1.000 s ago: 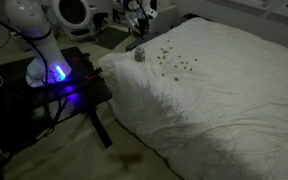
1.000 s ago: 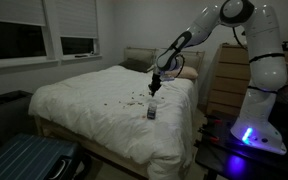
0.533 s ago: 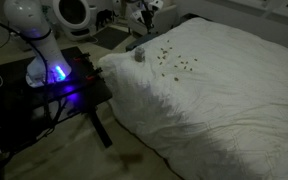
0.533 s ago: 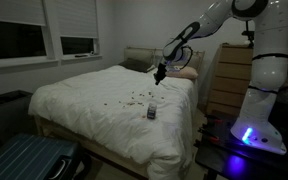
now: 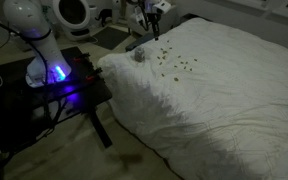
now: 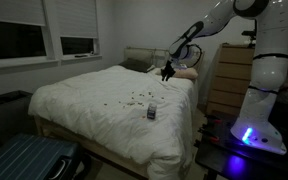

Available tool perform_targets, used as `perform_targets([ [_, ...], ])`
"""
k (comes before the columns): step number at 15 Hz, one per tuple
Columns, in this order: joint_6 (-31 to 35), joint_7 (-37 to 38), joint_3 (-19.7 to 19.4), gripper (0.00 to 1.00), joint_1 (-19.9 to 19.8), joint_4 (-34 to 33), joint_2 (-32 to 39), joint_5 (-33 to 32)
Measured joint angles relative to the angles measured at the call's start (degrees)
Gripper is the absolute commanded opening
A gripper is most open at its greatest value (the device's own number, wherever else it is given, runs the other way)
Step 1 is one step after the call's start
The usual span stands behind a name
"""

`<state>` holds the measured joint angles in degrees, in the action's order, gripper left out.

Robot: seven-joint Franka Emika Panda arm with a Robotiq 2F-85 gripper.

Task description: Pick up the small objects from the bed and put them in the jar

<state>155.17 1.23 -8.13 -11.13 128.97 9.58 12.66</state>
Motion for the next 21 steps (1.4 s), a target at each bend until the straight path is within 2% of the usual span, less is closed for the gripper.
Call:
perform_targets([
  [3, 0.0, 3.1, -1.1, 0.95, -0.2, 0.0, 0.1, 0.0],
  [4, 0.0, 3.7, -1.2, 0.99, -0.3, 0.0, 0.1, 0.0],
  [11, -0.2, 3.6, -0.3, 1.00, 0.4, -0.9, 2.2, 0.0],
  [17, -0.8, 3.6, 0.2, 1.00, 0.5, -6.7, 9.3, -1.4],
  [21, -1.1, 3.6, 0.2, 1.00, 0.6, -7.9, 10.3, -1.4],
])
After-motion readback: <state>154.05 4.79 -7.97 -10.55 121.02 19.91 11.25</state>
